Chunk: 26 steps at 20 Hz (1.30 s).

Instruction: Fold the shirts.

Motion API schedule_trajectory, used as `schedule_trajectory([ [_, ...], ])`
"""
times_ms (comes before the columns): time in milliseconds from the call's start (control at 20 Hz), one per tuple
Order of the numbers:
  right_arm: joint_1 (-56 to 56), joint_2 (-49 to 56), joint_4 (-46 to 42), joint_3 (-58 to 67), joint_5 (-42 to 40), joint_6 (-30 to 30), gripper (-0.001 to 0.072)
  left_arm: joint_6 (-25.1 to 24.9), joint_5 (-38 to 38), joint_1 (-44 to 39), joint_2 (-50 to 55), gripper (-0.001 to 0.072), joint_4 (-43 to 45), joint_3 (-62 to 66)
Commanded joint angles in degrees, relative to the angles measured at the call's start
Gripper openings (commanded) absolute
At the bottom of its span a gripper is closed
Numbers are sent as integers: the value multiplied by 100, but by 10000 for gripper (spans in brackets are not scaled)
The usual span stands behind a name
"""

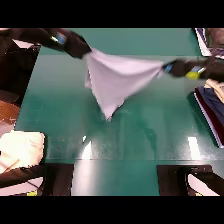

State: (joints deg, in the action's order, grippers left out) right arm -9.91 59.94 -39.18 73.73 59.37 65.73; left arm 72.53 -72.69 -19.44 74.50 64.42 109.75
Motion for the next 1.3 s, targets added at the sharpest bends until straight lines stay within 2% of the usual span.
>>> schedule_trajectory([
  [0, 162, -177, -4, 1554, 286, 33, 12, 7, 17, -4, -907, 21, 33, 546],
  [150, 162, -98, -9, 2277, 568, 190, 11, 87, 11, -4, -1405, 20, 24, 643],
  [300, 125, 131, -433, 2763, 1355, 586, 12, 146, -426, -72, -1493, 20, -66, 535],
  [450, -50, 293, -1276, 2610, 2223, 916, 11, 251, -612, -378, -1392, 21, -61, -291],
  [550, -149, 299, -1609, 2103, 2490, 927, 11, 247, -557, -623, -1235, 21, -61, -1185],
  [650, -175, 299, -1650, 1488, 2476, 925, 12, 243, -273, -822, -984, 21, -66, -2186],
  [800, -168, 302, -1655, 538, 2236, 925, 12, 243, 656, -992, -490, 22, -227, -3633],
  [900, -168, 302, -1652, 61, 2055, 925, 12, 243, 1187, -1016, -118, 22, -629, -4288],
  [1000, -168, 295, -1650, -275, 1860, 925, 12, 243, 1322, -1016, 205, 25, -767, -4540],
  [1050, -168, 295, -1648, -365, 1829, 925, 11, 245, 1309, -1014, 291, 219, -765, -4542],
  [1100, -168, 295, -1648, -422, 1832, 925, 12, 240, 1309, -1014, 291, 485, -763, -4540],
  [1150, -164, 295, -1652, -431, 1836, 925, 12, 197, 1255, -990, 258, 548, -728, -4470],
  [1250, -92, 289, -1637, -431, 1821, 925, 12, 107, 758, -741, 153, 539, -667, -4181],
])
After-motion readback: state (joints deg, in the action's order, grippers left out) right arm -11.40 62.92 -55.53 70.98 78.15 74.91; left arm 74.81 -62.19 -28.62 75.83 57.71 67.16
